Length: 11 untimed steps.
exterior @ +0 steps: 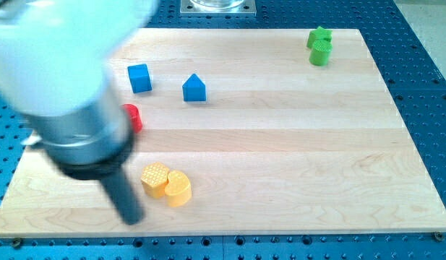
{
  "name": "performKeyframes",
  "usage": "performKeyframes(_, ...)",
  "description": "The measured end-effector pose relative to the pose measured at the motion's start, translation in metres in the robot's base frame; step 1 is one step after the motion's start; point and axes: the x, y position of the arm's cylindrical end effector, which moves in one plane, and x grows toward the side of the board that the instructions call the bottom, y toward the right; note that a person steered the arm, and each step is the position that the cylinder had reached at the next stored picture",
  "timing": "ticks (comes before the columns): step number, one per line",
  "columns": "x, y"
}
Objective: Slide the heart right of the red circle
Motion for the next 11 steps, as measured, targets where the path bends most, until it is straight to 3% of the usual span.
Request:
performKeyframes(1, -0.011, 0.041)
performKeyframes(2, -0.055, 0.001)
performKeyframes(3, -0.077, 0.004)
performKeyframes(5, -0.013, 0.048)
performKeyframes(6, -0.05, 0.059)
performKeyframes(7, -0.088, 0.025)
performKeyframes(8, -0.052, 0.069)
performKeyframes(10, -0.109, 0.002)
performKeyframes(11, -0.108, 0.032)
